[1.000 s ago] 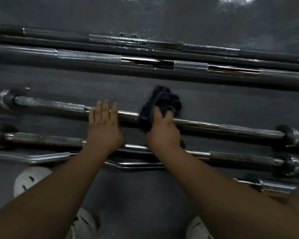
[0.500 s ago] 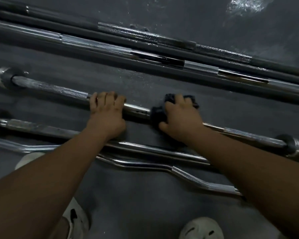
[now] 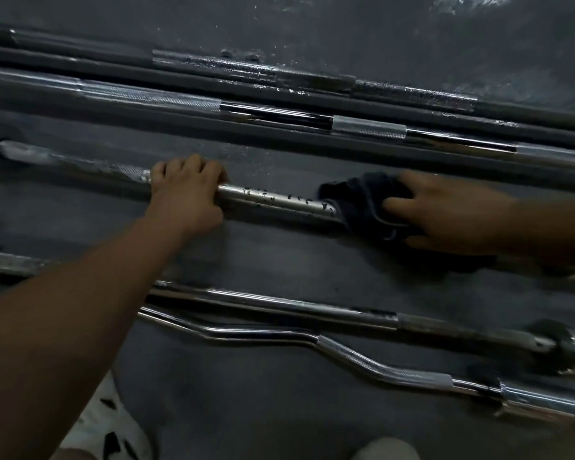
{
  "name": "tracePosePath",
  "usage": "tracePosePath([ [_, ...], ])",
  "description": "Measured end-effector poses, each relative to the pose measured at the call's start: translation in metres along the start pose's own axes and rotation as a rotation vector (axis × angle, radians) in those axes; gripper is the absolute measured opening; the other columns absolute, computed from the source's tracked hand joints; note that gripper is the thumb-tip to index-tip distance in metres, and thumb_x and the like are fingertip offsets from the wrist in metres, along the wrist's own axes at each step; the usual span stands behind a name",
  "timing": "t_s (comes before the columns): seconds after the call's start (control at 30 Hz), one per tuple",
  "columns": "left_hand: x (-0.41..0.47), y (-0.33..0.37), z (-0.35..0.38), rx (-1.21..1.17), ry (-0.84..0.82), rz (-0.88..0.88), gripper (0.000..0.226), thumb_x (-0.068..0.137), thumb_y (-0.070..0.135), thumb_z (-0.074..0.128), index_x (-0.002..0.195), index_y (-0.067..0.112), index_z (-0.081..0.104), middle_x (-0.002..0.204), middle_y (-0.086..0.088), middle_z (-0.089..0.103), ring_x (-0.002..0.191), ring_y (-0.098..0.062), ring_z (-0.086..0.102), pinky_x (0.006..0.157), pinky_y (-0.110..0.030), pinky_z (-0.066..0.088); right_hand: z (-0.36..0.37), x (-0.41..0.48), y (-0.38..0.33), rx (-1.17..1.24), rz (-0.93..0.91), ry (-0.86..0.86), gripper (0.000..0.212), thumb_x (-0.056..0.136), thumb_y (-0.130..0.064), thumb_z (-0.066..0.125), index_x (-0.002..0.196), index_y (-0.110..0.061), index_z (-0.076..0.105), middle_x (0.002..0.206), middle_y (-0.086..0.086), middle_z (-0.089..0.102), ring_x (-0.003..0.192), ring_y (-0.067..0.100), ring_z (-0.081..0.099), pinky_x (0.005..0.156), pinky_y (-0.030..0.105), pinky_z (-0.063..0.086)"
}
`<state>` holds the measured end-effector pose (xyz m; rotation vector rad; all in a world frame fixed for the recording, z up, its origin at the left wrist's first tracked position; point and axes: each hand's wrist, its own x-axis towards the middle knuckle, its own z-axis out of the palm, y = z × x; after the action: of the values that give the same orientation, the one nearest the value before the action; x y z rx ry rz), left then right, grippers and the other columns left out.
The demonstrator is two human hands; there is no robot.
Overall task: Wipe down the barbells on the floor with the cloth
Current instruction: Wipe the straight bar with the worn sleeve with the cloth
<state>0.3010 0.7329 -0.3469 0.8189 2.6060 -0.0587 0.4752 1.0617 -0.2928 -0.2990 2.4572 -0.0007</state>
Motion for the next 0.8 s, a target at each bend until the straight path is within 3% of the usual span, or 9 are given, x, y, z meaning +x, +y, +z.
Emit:
tracePosePath([
  [0.1, -0.006, 0.005, -0.005, 0.038, -0.046, -0.033, 0.059, 0.07, 0.024, 0.066, 0.126, 0.028, 0.048, 0.124, -0.011, 0.05, 0.118, -0.036, 0.045, 0.108, -0.047, 0.022, 0.004, 0.059, -0.066, 0.238, -0.059, 0.353, 0.052, 0.086, -0.046, 0.063, 0.133, -0.026, 0.05, 0.134, 0.017, 0.045, 0.111, 0.037, 0.054, 0.084, 0.043, 0.055],
  [0.17, -0.017, 0.008, -0.004, 0.103, -0.099, -0.041, 0.074, 0.072, 0.03, 0.065, 0.14, 0.022, 0.038, 0.138, -0.013, 0.044, 0.13, -0.034, 0.039, 0.114, -0.048, 0.017, -0.003, 0.103, -0.119, 0.338, -0.019, 0.466, 0.072, 0.082, -0.045, 0.065, 0.148, -0.028, 0.041, 0.129, 0.016, 0.05, 0.108, 0.037, 0.054, 0.085, 0.042, 0.048],
  [0.27, -0.039, 0.004, 0.002, 0.131, -0.168, -0.03, 0.098, 0.072, 0.037, 0.067, 0.153, 0.015, 0.015, 0.157, -0.01, 0.022, 0.148, -0.028, 0.014, 0.119, -0.048, 0.006, -0.004, 0.112, -0.145, 0.36, 0.093, 0.453, 0.092, 0.075, -0.049, 0.069, 0.155, -0.027, 0.031, 0.132, 0.011, 0.053, 0.114, 0.034, 0.053, 0.093, 0.042, 0.039],
  [0.43, -0.061, 0.008, 0.004, 0.121, -0.27, -0.061, 0.104, 0.075, 0.038, 0.062, 0.155, 0.02, -0.002, 0.163, -0.008, -0.003, 0.15, -0.027, -0.008, 0.12, -0.049, -0.002, 0.06, 0.009, -0.077, 0.311, 0.221, 0.516, 0.073, 0.065, -0.06, 0.057, 0.127, -0.022, 0.049, 0.112, 0.011, 0.06, 0.099, 0.037, 0.056, 0.086, 0.045, 0.039],
  [0.53, -0.062, 0.012, 0.007, 0.1, -0.277, -0.091, 0.106, 0.072, 0.037, 0.065, 0.154, 0.022, -0.001, 0.163, -0.008, -0.006, 0.149, -0.029, -0.013, 0.119, -0.051, -0.006, 0.057, 0.019, -0.085, 0.383, 0.291, 0.539, 0.077, 0.062, -0.058, 0.062, 0.125, -0.013, 0.058, 0.134, 0.016, 0.048, 0.12, 0.037, 0.044, 0.099, 0.047, 0.031],
  [0.6, -0.057, 0.012, 0.007, 0.104, -0.276, -0.088, 0.107, 0.07, 0.038, 0.066, 0.154, 0.022, 0.002, 0.163, -0.008, -0.006, 0.149, -0.029, -0.013, 0.119, -0.052, -0.007, 0.03, 0.071, -0.118, 0.428, 0.174, 0.551, 0.07, 0.063, -0.05, 0.065, 0.116, -0.006, 0.06, 0.138, 0.02, 0.049, 0.126, 0.04, 0.045, 0.105, 0.047, 0.034],
  [0.63, -0.054, 0.013, 0.006, 0.102, -0.274, -0.097, 0.107, 0.069, 0.039, 0.067, 0.153, 0.023, 0.004, 0.163, -0.008, -0.005, 0.149, -0.029, -0.013, 0.119, -0.053, -0.006, 0.015, 0.098, -0.139, 0.452, 0.109, 0.549, 0.066, 0.064, -0.045, 0.066, 0.114, -0.004, 0.06, 0.131, 0.02, 0.055, 0.12, 0.041, 0.05, 0.104, 0.047, 0.038],
  [0.7, -0.047, 0.014, 0.002, 0.093, -0.297, -0.116, 0.105, 0.07, 0.042, 0.068, 0.153, 0.023, 0.007, 0.163, -0.008, -0.002, 0.149, -0.028, -0.012, 0.119, -0.052, -0.007, -0.006, 0.128, -0.16, 0.496, 0.036, 0.545, 0.071, 0.067, -0.039, 0.067, 0.129, -0.006, 0.057, 0.114, 0.016, 0.064, 0.107, 0.038, 0.056, 0.097, 0.047, 0.044],
  [0.8, -0.042, 0.013, -0.004, 0.07, -0.352, -0.112, 0.103, 0.071, 0.042, 0.068, 0.153, 0.024, 0.008, 0.162, -0.006, 0.0, 0.15, -0.027, -0.011, 0.12, -0.051, -0.006, 0.017, 0.09, -0.13, 0.463, -0.081, 0.574, 0.071, 0.075, -0.037, 0.065, 0.141, -0.014, 0.053, 0.123, 0.015, 0.061, 0.112, 0.034, 0.054, 0.101, 0.042, 0.042],
])
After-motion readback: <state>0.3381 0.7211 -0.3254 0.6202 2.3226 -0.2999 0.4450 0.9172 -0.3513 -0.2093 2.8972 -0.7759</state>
